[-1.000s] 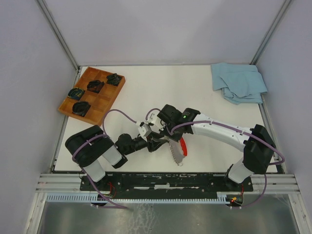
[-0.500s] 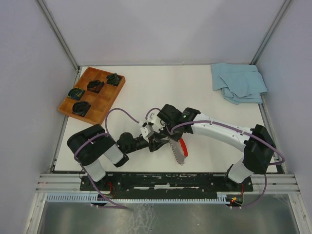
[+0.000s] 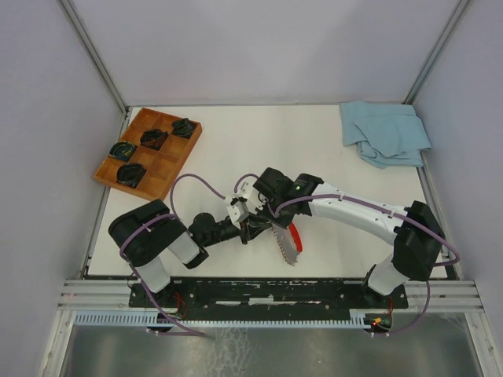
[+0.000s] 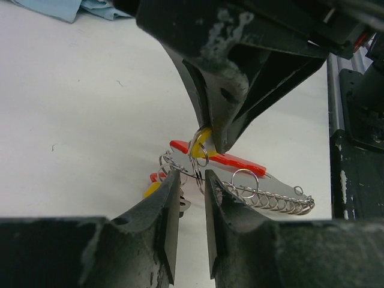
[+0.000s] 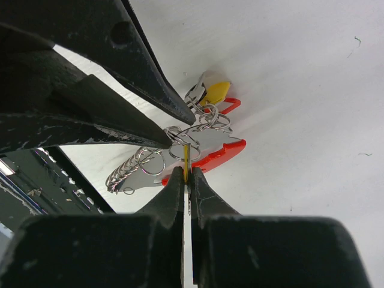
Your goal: Put the keys on the keyring
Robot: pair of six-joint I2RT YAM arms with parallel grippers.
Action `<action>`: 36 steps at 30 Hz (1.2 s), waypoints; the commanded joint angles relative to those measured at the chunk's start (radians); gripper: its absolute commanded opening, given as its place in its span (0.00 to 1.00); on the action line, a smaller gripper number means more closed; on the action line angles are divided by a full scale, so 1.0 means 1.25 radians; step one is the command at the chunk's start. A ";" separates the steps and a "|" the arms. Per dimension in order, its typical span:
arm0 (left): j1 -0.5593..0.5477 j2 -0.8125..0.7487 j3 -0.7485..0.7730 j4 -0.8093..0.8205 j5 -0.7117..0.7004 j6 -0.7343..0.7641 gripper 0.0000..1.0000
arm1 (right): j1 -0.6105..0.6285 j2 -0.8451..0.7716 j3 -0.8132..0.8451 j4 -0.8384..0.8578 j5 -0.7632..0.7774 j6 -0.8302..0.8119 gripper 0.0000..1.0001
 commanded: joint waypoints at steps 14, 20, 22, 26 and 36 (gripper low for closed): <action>-0.001 0.029 0.043 0.156 0.053 0.025 0.17 | 0.006 -0.057 0.043 0.030 -0.051 0.012 0.01; 0.001 0.020 0.042 0.156 0.066 0.021 0.03 | 0.006 -0.069 0.041 0.019 -0.047 0.006 0.01; 0.001 0.010 0.033 0.156 0.055 0.020 0.03 | 0.004 -0.078 0.033 0.013 -0.017 0.001 0.01; 0.000 -0.005 0.013 0.156 0.021 0.014 0.03 | -0.011 -0.090 0.020 -0.010 0.010 -0.007 0.01; 0.000 -0.047 -0.005 0.156 0.005 -0.026 0.03 | -0.030 -0.093 -0.009 -0.030 0.029 -0.008 0.01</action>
